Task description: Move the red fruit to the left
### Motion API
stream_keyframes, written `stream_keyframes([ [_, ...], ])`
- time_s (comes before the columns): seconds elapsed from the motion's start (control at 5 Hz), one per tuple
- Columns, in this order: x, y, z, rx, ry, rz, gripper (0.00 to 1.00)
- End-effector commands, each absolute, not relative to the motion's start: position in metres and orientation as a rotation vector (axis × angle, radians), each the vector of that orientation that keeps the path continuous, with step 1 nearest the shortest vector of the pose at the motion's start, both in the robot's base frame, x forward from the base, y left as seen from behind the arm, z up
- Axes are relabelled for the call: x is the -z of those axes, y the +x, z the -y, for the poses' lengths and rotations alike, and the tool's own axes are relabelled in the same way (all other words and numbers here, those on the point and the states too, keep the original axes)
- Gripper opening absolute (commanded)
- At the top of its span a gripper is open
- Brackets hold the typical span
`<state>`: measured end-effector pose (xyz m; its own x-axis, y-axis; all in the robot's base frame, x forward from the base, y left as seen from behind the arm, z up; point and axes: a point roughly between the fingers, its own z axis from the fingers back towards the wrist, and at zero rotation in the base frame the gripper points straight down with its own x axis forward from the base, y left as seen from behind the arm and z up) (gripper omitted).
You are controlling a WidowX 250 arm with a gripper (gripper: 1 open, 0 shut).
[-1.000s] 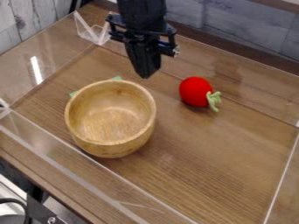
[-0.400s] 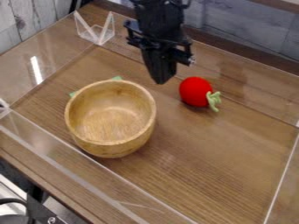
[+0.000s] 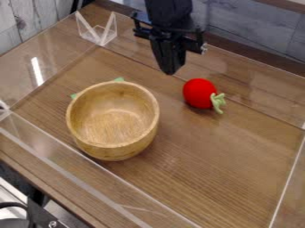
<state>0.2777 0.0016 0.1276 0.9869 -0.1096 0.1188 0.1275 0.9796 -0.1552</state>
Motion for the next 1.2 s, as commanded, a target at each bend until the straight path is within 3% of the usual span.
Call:
stream_keyframes([
  [0.0,-0.153,0.283,-0.013,0.063,-0.145,0.187,0.00],
  [0.6,-0.135,0.285,-0.031,-0.023,-0.138,0.195,0.00],
  [0.8,-0.126,0.294,-0.023,-0.012,-0.130,0.186,1.00],
  [1.0,-0.113,0.306,-0.011,-0.017,-0.120,0.184,1.00],
])
